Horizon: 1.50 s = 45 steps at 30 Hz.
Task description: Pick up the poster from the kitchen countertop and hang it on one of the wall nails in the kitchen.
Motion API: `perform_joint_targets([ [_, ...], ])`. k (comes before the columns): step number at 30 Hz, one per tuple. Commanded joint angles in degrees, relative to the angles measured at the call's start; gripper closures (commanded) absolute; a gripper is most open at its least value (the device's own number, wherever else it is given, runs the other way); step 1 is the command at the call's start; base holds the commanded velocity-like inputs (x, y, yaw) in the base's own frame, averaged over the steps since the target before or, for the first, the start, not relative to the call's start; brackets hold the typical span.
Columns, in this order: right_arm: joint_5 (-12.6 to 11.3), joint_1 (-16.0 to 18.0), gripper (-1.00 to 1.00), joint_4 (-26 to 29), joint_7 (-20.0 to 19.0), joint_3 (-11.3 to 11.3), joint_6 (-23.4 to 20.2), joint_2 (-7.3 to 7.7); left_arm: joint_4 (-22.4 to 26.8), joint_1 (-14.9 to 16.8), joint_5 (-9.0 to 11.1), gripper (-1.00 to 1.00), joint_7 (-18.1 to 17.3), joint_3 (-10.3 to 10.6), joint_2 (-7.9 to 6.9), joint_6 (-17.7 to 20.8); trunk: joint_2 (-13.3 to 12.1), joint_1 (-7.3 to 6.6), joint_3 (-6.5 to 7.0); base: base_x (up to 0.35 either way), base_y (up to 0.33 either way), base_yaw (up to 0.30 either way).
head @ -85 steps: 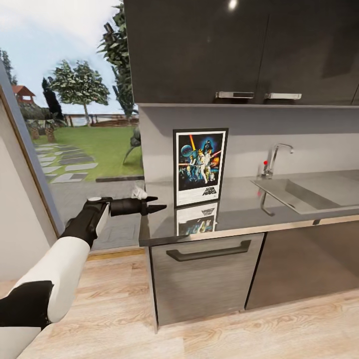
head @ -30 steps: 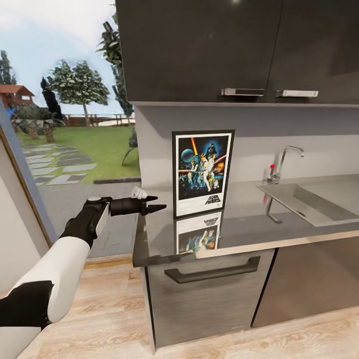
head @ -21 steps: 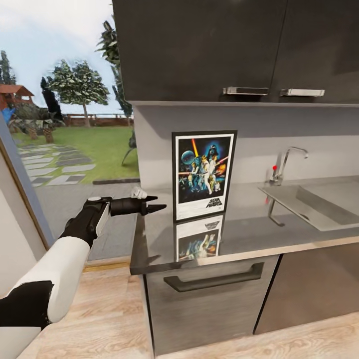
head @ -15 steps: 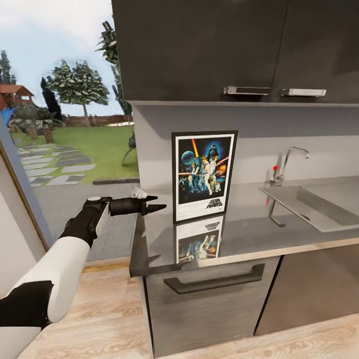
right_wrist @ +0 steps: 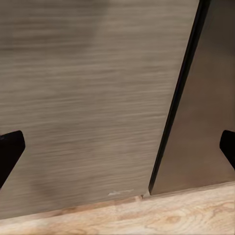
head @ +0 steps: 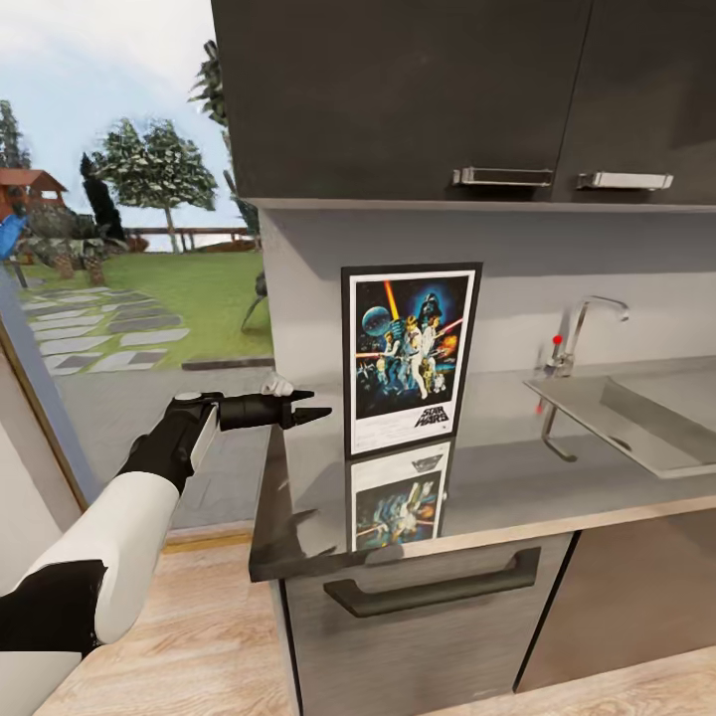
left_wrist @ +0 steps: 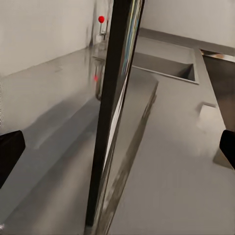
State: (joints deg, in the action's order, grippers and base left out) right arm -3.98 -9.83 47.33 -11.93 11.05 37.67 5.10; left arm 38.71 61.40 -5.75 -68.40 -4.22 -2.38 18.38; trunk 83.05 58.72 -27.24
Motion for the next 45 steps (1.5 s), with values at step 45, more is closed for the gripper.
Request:
perform_joint_targets([
  [45,-0.5,-0.01,-1.0,-0.05,-0.46,0.11,-0.05,0.02,0.32,0.04,-0.49,-1.0,-0.42,-0.26,0.1,0.6,0.03,0.01,-0.05,0.04,-0.062,0.0],
])
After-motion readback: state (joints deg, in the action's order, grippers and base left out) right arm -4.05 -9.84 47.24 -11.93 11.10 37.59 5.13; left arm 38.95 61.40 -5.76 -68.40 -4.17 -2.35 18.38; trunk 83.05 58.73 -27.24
